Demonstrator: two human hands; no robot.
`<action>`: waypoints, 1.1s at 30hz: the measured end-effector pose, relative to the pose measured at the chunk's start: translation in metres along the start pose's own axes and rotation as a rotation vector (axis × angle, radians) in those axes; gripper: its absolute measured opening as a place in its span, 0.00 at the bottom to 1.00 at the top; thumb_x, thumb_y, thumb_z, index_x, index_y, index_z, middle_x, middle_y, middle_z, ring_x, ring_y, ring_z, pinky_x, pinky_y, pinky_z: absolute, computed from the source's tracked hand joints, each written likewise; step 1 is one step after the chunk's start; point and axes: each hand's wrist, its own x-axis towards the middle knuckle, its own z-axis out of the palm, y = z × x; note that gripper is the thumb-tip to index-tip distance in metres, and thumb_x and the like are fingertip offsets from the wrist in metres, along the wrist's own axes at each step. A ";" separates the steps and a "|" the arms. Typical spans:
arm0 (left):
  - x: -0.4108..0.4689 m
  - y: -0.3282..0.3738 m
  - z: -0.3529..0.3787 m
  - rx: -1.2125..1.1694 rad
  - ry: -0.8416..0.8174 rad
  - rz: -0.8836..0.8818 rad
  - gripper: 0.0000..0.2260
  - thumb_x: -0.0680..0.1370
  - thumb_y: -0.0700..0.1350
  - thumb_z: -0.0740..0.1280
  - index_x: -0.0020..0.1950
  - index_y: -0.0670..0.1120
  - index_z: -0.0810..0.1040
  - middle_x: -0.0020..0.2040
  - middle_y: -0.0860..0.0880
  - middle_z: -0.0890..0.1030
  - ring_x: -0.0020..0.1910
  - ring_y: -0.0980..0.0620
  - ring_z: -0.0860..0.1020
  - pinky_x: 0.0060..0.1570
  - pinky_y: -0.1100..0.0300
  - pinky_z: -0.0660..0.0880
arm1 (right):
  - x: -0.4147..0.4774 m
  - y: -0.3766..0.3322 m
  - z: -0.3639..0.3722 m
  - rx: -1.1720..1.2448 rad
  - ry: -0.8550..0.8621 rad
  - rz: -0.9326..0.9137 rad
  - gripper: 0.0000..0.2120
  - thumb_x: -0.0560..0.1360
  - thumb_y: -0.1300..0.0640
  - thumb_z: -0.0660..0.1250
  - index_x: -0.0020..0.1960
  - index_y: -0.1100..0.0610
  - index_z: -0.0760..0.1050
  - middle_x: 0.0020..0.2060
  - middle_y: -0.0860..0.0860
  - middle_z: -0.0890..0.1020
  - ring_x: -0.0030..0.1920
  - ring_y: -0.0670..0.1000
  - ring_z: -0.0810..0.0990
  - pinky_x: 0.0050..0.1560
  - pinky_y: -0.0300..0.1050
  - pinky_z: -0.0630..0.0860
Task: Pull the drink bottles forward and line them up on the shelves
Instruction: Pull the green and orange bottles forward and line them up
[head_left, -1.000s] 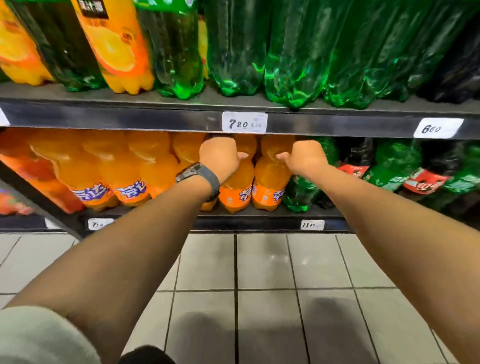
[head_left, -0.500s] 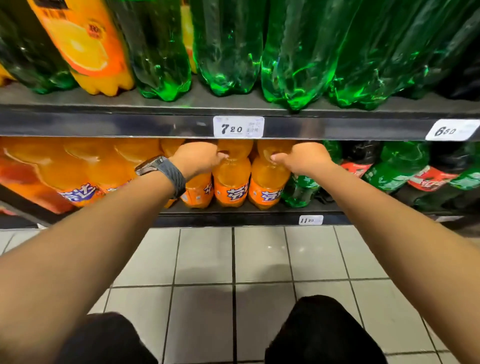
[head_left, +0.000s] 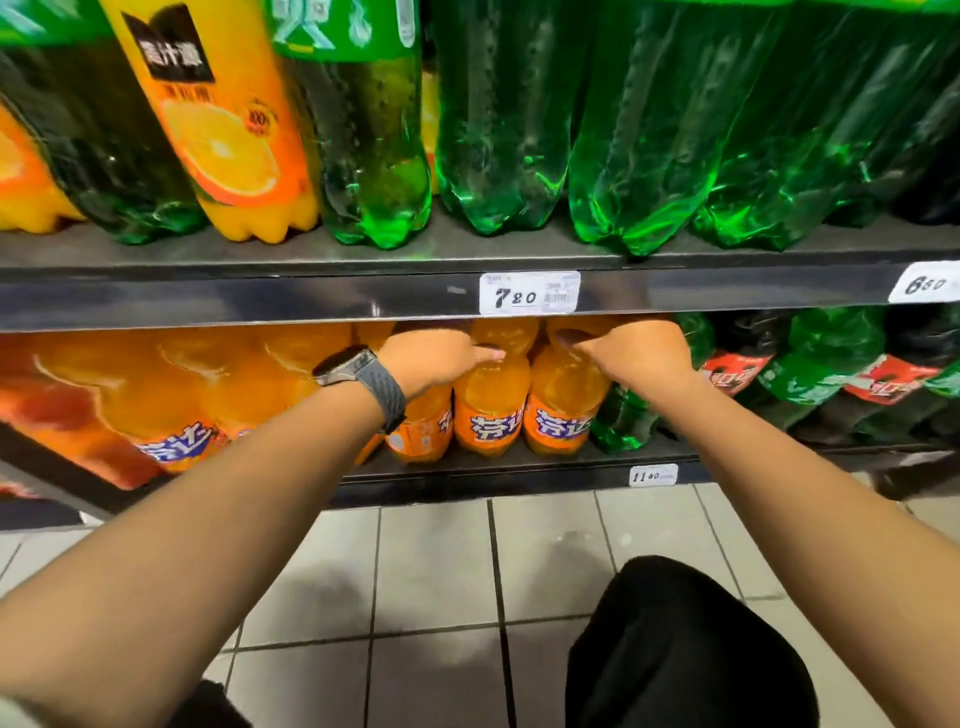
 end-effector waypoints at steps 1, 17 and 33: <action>-0.005 -0.001 0.001 0.028 0.062 0.015 0.27 0.76 0.68 0.54 0.34 0.46 0.73 0.35 0.49 0.75 0.40 0.49 0.74 0.42 0.55 0.67 | -0.001 -0.001 -0.002 -0.009 -0.005 0.002 0.37 0.73 0.27 0.51 0.41 0.59 0.81 0.45 0.57 0.84 0.50 0.58 0.81 0.46 0.46 0.71; -0.092 -0.165 0.021 -0.125 0.856 -0.031 0.17 0.74 0.55 0.69 0.42 0.43 0.67 0.41 0.47 0.68 0.44 0.48 0.67 0.41 0.57 0.64 | -0.025 -0.159 0.030 0.527 0.047 -0.205 0.15 0.75 0.44 0.66 0.37 0.51 0.66 0.33 0.49 0.74 0.34 0.46 0.73 0.29 0.37 0.65; -0.057 -0.170 -0.021 -0.109 0.368 -0.280 0.15 0.82 0.51 0.53 0.66 0.67 0.63 0.29 0.50 0.65 0.27 0.54 0.66 0.24 0.60 0.57 | -0.006 -0.164 0.010 0.225 -0.055 -0.240 0.29 0.74 0.31 0.57 0.29 0.54 0.68 0.24 0.49 0.71 0.28 0.49 0.71 0.27 0.42 0.60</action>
